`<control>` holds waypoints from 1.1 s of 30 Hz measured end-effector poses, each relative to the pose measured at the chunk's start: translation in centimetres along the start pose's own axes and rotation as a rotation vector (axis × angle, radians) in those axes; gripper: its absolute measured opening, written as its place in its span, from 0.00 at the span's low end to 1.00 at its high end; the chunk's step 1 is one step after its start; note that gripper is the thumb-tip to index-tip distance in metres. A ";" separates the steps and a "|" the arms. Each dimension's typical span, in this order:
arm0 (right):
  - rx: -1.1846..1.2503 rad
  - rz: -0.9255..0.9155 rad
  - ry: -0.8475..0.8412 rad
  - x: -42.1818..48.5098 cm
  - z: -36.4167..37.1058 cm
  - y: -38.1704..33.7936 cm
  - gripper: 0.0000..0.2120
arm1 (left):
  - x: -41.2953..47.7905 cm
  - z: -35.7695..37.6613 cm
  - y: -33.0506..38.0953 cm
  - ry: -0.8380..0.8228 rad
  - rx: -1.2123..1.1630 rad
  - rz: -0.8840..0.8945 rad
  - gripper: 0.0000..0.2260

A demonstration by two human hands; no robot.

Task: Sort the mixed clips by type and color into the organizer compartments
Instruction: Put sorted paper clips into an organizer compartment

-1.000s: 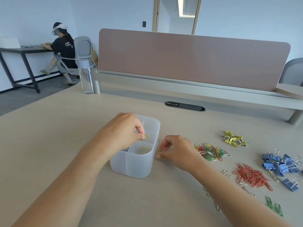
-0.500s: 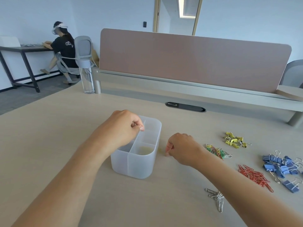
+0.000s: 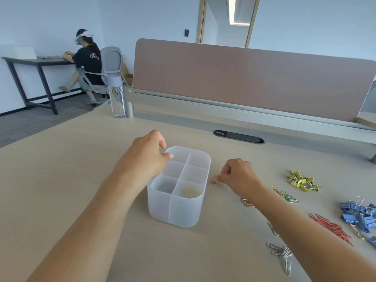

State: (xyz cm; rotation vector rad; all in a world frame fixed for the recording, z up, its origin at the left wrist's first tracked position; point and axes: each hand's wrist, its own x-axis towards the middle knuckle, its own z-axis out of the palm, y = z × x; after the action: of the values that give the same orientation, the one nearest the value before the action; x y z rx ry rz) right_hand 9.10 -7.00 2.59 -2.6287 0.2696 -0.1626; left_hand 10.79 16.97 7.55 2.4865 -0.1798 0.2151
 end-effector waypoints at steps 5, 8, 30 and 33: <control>0.085 0.057 -0.007 0.4 0.7 -0.3 0.12 | 0.5 0.2 -0.5 -0.030 0.005 -0.022 0.08; 0.057 0.034 -0.030 0.7 0.3 -0.2 0.05 | 0.7 0.4 -0.8 -0.033 0.012 -0.041 0.11; 0.212 -0.224 0.217 -0.2 -4.0 -2.2 0.07 | 0.9 0.5 -0.9 -0.021 0.016 -0.036 0.12; 0.336 -0.404 0.117 -1.9 -5.0 -4.4 0.05 | 0.7 0.5 -0.8 -0.004 0.037 -0.012 0.11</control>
State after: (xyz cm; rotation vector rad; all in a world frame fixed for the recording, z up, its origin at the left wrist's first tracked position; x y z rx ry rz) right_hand 7.15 -5.12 8.97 -2.3105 -0.2364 -0.4558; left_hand 11.71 17.24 6.79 2.5242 -0.1639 0.2108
